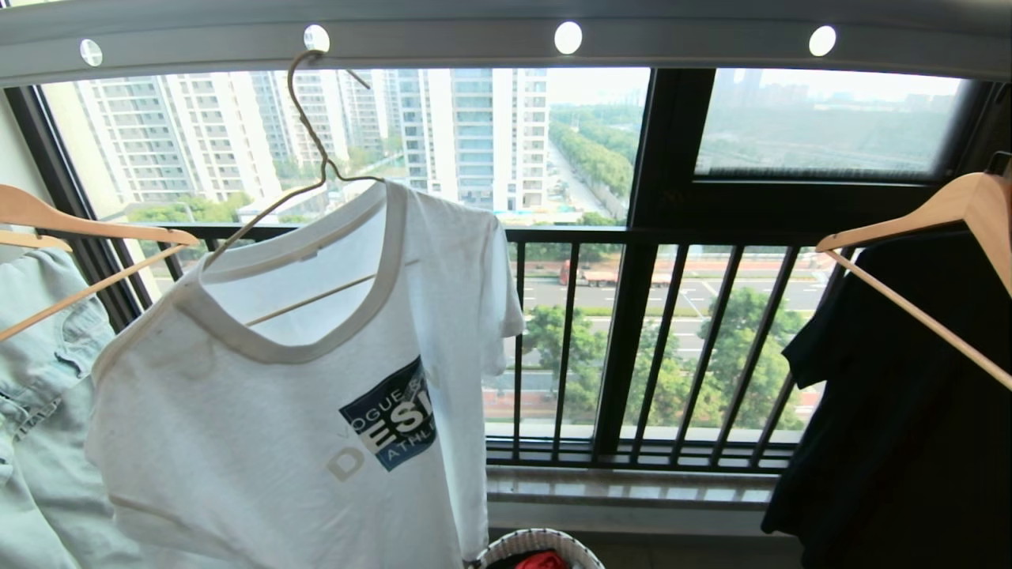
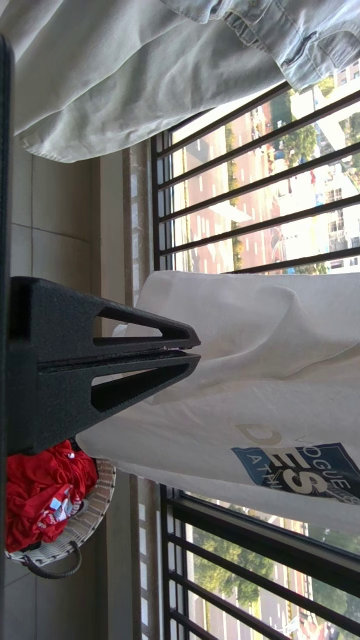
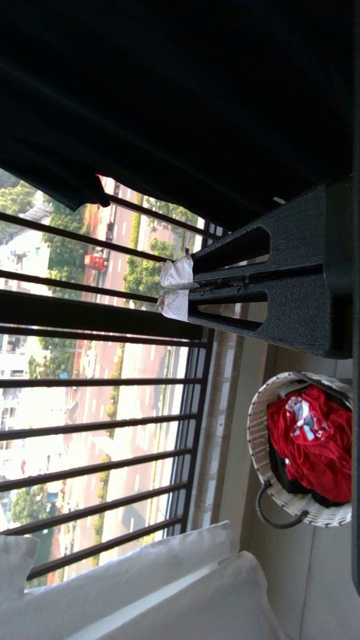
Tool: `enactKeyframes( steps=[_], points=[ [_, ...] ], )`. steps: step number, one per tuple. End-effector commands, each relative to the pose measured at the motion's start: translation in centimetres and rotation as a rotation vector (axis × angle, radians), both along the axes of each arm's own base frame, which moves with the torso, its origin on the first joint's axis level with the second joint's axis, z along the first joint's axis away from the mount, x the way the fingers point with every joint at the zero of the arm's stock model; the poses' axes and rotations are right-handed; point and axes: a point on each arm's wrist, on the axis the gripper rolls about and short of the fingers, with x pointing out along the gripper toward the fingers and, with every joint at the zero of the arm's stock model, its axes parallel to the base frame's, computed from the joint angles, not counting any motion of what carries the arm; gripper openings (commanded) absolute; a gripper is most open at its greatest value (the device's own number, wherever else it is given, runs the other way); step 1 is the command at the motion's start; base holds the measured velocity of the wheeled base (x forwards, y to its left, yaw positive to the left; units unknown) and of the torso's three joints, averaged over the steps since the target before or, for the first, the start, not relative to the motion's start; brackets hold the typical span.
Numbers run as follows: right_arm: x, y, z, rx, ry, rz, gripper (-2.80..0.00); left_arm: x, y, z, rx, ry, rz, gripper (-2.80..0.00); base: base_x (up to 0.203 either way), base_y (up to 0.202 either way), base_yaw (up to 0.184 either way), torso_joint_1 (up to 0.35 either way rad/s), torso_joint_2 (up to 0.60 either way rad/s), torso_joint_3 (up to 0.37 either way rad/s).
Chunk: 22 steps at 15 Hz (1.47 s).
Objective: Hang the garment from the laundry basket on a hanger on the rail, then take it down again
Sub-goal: Take the clothes off the clothes rack
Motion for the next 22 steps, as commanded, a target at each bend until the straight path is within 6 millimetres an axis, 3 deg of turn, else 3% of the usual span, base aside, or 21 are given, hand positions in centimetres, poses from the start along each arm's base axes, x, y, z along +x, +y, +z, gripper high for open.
enactKeyframes(
  steps=[1, 4, 6, 9, 12, 14, 17, 22],
  points=[
    [0.0, 0.0, 0.0, 0.001, 0.002, 0.001, -2.80, -0.1, 0.0, 0.3, 0.012, -0.012, -0.001, -2.80, 0.000, 0.000, 0.000, 0.000, 0.00, 0.000],
    [0.0, 0.0, 0.0, 0.001, 0.002, 0.001, -2.80, -0.3, 0.0, 4.2, 0.012, -0.043, -0.009, -2.80, 0.000, 0.000, 0.000, 0.000, 0.00, 0.000],
    [0.0, 0.0, 0.0, 0.001, 0.002, 0.001, -2.80, 0.6, 0.0, 8.8, 0.014, -0.037, -0.037, -2.80, 0.000, 0.000, 0.000, 0.000, 0.00, 0.000],
    [0.0, 0.0, 0.0, 0.002, 0.002, 0.001, -2.80, 4.2, -0.2, 15.9, 0.016, -0.001, -0.093, -2.80, 0.000, 0.000, 0.000, 0.000, 0.00, 0.000],
    [0.0, 0.0, 0.0, 0.002, 0.002, 0.001, -2.80, 8.2, -0.8, 24.2, 0.016, -0.014, -0.153, -2.80, 0.000, 0.000, 0.000, 0.000, 0.00, 0.000],
    [0.0, 0.0, 0.0, 0.002, 0.004, 0.001, -2.80, 10.3, -1.2, 27.9, 0.015, 0.034, -0.257, -2.80, 0.000, 0.000, 0.000, 0.000, 0.00, 0.000],
    [0.0, 0.0, 0.0, 0.005, 0.003, 0.000, -2.80, 14.8, -1.9, 29.9, 0.019, 0.162, -0.365, -2.80, 0.000, 0.000, 0.000, 0.000, 0.00, 0.000],
    [0.0, 0.0, 0.0, 0.032, 0.003, -0.001, -2.80, 17.4, -0.2, 31.0, 0.016, 0.293, -0.416, -2.80, 0.000, 0.000, 0.000, 0.000, 0.00, 0.000]
  ],
)
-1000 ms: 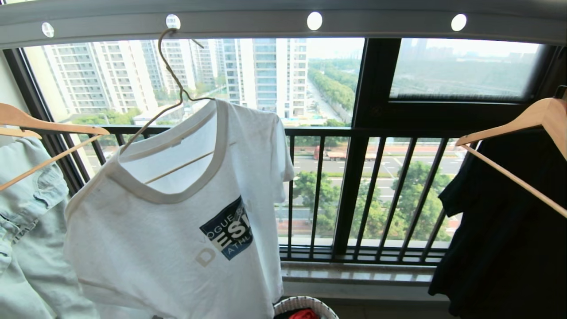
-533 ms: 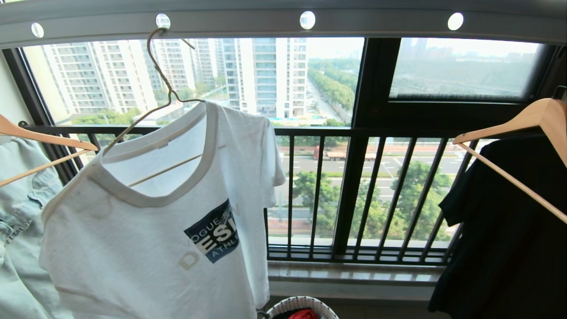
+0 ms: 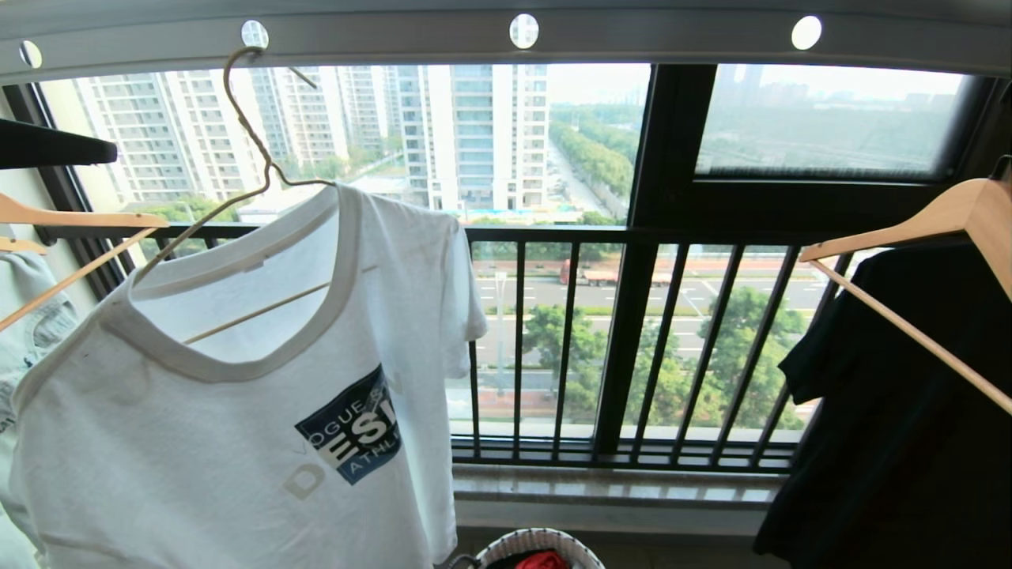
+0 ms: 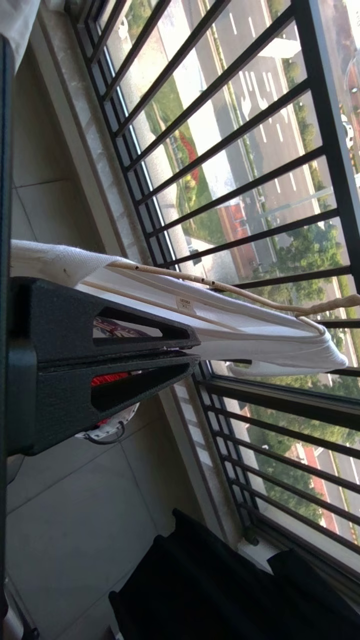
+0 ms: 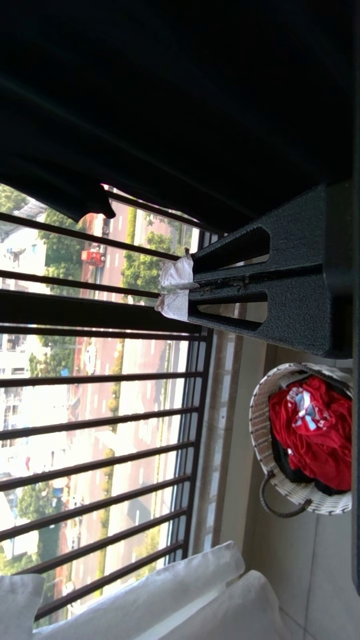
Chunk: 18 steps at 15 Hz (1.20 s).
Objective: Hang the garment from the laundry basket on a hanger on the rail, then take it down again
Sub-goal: Take the clothes off the clothes rack
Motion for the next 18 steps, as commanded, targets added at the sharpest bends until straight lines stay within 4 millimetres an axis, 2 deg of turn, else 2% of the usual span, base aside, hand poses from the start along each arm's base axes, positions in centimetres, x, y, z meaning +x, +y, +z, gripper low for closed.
enactKeyframes(
  steps=[1, 3, 6, 8, 15, 16, 18],
  points=[
    [0.0, 0.0, 0.0, -0.003, 0.002, 0.002, -2.80, 2.5, 1.0, -0.5, 0.002, 0.066, -0.037, -2.80, 0.000, 0.000, 0.000, 0.000, 0.00, 0.000],
    [0.0, 0.0, 0.0, -0.002, 0.002, 0.004, -2.80, 2.7, 1.1, -0.6, 0.010, 0.077, -0.042, -2.80, 0.000, 0.000, 0.000, 0.000, 0.00, 0.000],
    [0.0, 0.0, 0.0, -0.005, 0.004, 0.004, -2.80, 1.1, 0.9, -0.7, 0.001, 0.093, -0.054, -2.80, 0.000, 0.000, 0.000, 0.000, 0.00, 0.000],
    [0.0, 0.0, 0.0, -0.006, 0.005, 0.004, -2.80, 0.8, 0.9, -0.7, -0.001, 0.089, -0.056, -2.80, 0.000, 0.000, 0.000, 0.000, 0.00, 0.000],
    [0.0, 0.0, 0.0, -0.006, 0.005, 0.004, -2.80, 1.6, 0.4, -0.2, -0.011, 0.062, -0.093, -2.80, 0.000, 0.000, 0.000, 0.000, 0.00, 0.000],
    [0.0, 0.0, 0.0, -0.006, 0.004, 0.004, -2.80, 1.6, 0.2, -0.3, -0.029, 0.079, -0.105, 0.00, 0.000, 0.000, 0.000, 0.000, 0.00, 0.000],
    [0.0, 0.0, 0.0, -0.006, 0.006, 0.004, -2.80, 2.0, -0.1, -0.7, -0.035, 0.100, -0.126, 0.00, 0.000, 0.000, 0.000, 0.000, 0.00, 0.000]
  ],
)
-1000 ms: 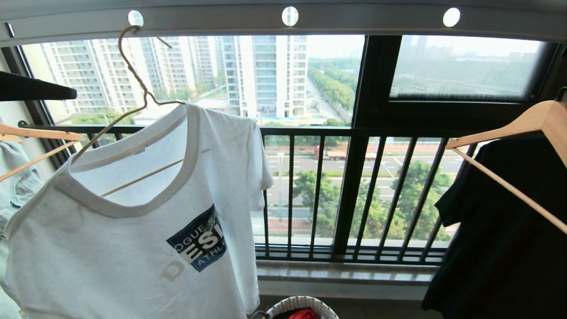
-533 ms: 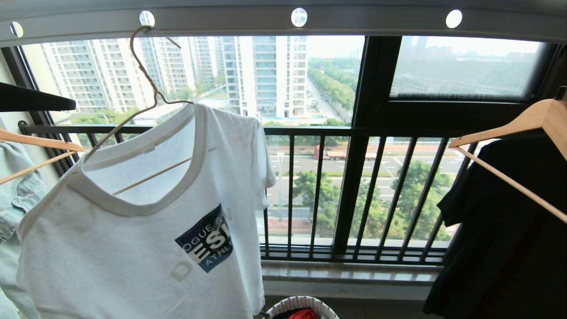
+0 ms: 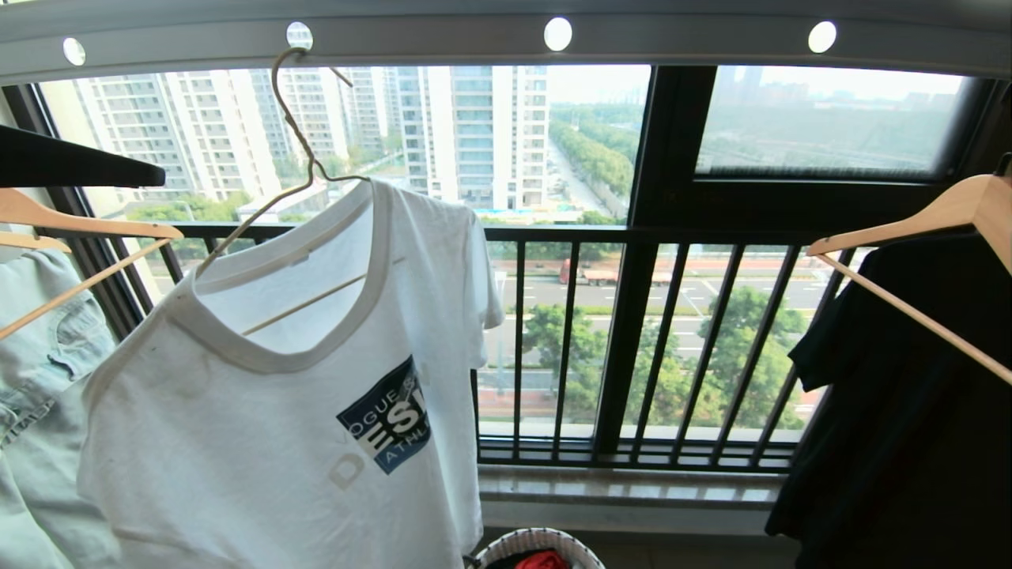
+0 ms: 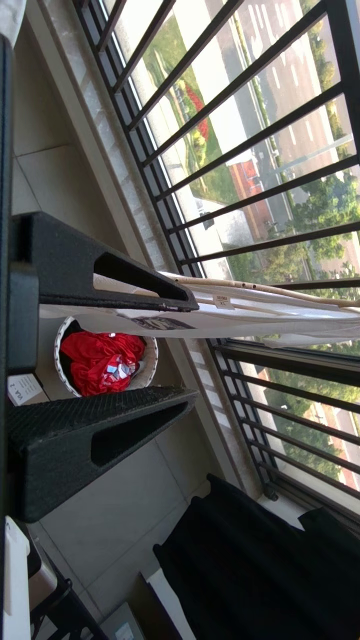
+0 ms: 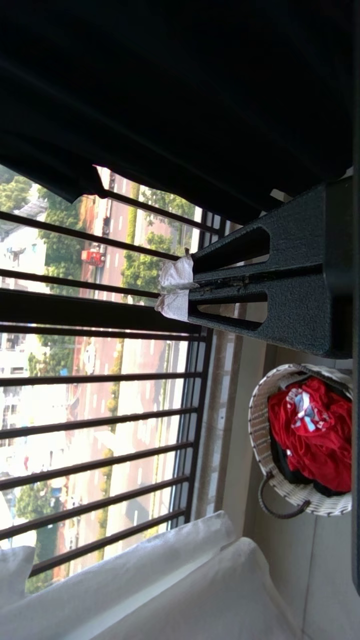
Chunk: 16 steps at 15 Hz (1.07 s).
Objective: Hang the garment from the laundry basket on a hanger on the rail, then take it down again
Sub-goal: Take the clothes off the clothes rack
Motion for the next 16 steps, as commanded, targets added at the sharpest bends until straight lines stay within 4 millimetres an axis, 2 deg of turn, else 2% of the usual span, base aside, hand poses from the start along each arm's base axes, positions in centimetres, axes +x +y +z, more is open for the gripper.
enactKeyframes(
  steps=[1, 4, 10, 16],
  points=[
    [0.0, 0.0, 0.0, -0.001, 0.003, 0.001, -2.80, 0.6, -0.5, -0.5, -0.001, 0.030, -0.036, 0.00, 0.000, 0.000, 0.000, 0.000, 0.00, 0.000],
    [0.0, 0.0, 0.0, -0.001, 0.001, 0.001, -2.80, 2.4, -0.8, -1.1, 0.008, 0.058, -0.050, 0.00, 0.000, 0.000, 0.000, 0.000, 0.00, 0.000],
    [0.0, 0.0, 0.0, -0.001, 0.000, 0.001, -2.80, 6.6, -0.8, -2.7, 0.023, -0.074, -0.045, 0.00, 0.000, 0.000, 0.000, 0.000, 0.00, 0.000],
    [0.0, 0.0, 0.0, -0.001, 0.001, 0.001, -2.80, 8.2, -1.7, -3.4, 0.019, -0.068, -0.083, 0.00, 0.000, 0.000, 0.000, 0.000, 0.00, 0.000]
  ],
)
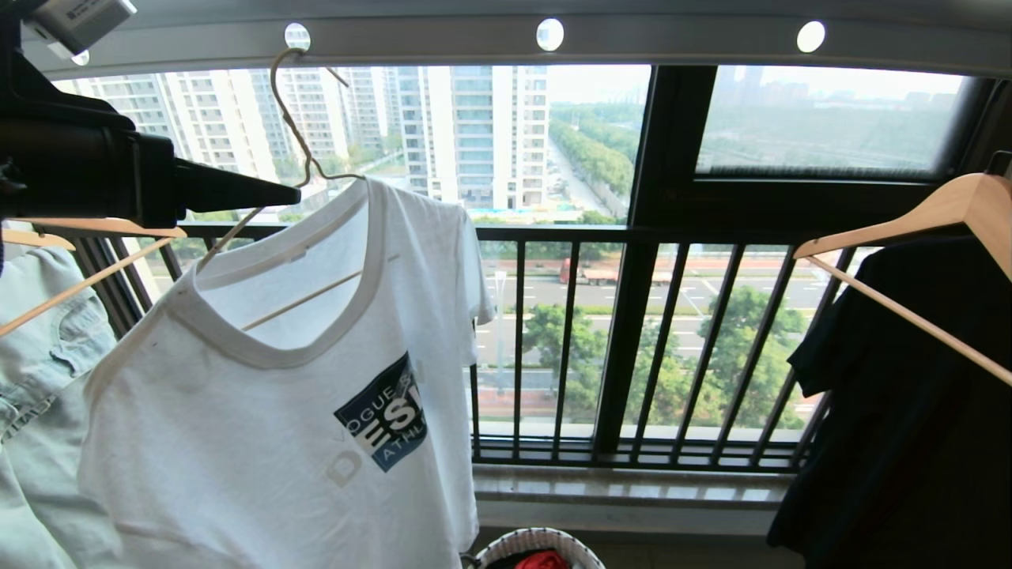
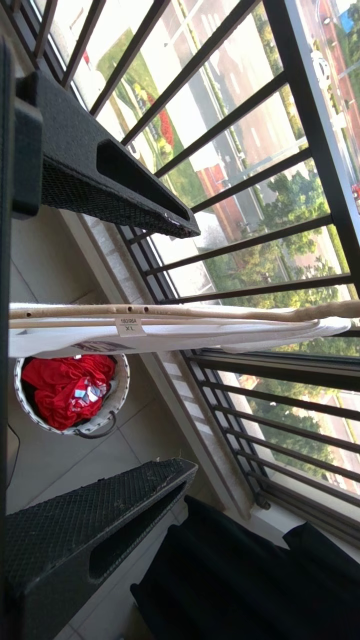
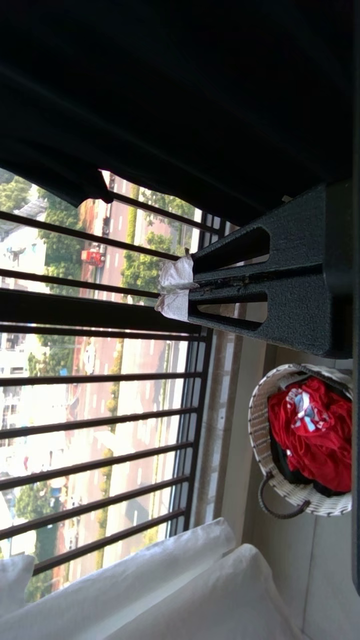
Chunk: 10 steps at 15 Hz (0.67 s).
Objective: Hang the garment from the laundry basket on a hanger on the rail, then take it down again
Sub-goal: Take the clothes off the clothes rack
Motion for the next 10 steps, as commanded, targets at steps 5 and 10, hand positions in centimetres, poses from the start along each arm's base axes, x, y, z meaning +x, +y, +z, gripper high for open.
enactKeyframes(
  steps=[5, 10],
  points=[
    [0.0, 0.0, 0.0, -0.001, 0.000, 0.001, -2.80, 2.6, -0.5, -0.5, -0.001, -0.055, -0.013, 0.00, 0.000, 0.000, 0.000, 0.000, 0.00, 0.000],
    [0.0, 0.0, 0.0, -0.001, 0.000, 0.001, -2.80, 3.4, -0.7, -0.7, 0.001, -0.060, -0.013, 0.00, 0.000, 0.000, 0.000, 0.000, 0.00, 0.000]
  ],
)
